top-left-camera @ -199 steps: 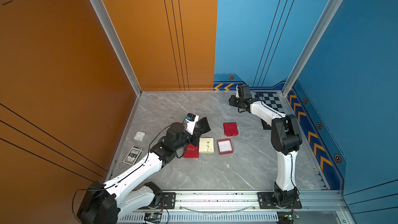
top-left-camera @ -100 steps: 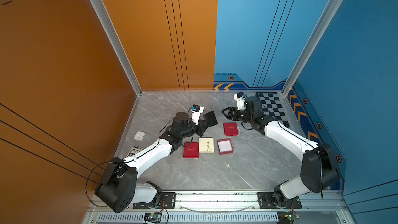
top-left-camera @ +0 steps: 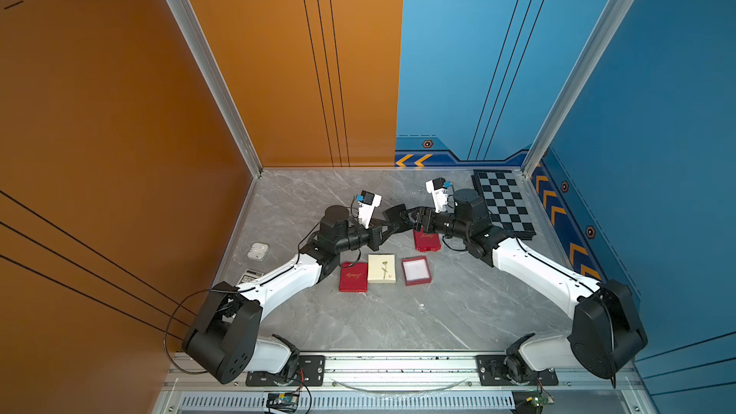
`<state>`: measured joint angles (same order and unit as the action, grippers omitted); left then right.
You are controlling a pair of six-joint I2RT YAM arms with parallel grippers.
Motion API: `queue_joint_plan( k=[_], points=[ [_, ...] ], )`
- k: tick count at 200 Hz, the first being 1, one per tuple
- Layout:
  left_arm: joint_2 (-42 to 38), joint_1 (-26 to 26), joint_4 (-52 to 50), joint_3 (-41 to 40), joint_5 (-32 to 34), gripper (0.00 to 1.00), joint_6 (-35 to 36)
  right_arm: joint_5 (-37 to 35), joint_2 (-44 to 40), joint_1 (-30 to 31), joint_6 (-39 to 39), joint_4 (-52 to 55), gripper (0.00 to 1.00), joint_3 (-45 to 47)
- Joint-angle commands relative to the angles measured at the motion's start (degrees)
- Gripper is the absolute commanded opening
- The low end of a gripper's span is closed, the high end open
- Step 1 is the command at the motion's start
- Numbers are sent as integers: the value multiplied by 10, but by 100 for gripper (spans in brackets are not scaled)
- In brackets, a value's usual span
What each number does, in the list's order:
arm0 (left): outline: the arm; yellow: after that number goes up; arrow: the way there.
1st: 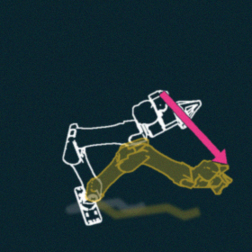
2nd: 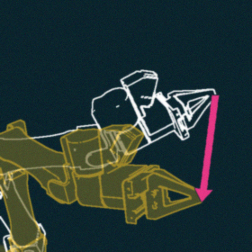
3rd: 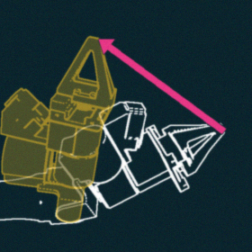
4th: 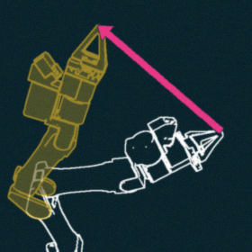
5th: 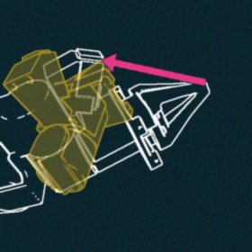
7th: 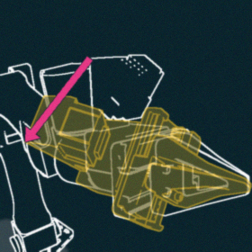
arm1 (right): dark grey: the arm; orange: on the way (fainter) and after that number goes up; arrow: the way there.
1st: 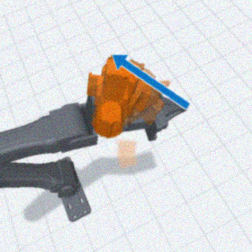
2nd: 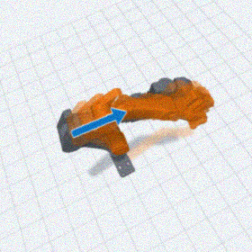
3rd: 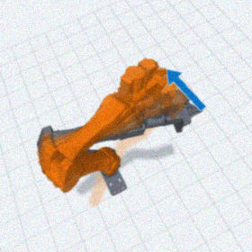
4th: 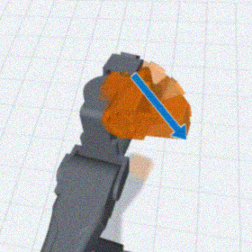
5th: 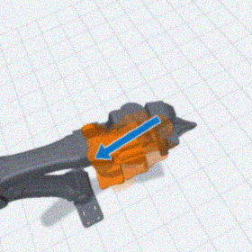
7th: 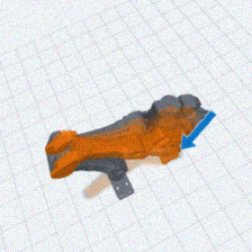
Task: Take the necklace out of the lift-off lid jewelry box
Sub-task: Place the inner lining in the jewelry box.
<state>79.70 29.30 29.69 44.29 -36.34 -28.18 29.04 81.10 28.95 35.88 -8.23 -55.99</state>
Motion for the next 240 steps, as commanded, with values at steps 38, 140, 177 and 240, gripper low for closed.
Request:
queue_joint_plan(
  k=[38, 140, 177, 240],
  points=[
    [5, -5, 47, 0, -38, 0, -13, 73, -8, 1, 66, -96, 43, 32],
    [20, -14, 47, 0, -21, 30, -32, 49, -55, -4, 52, -20, 2, 28],
    [9, -31, 47, -16, -19, 41, -43, -27, -74, -4, 17, 79, 1, 27],
    [-19, -39, -9, -36, 30, 43, -20, -100, -90, 0, 9, 130, 0, 81]
  ],
)
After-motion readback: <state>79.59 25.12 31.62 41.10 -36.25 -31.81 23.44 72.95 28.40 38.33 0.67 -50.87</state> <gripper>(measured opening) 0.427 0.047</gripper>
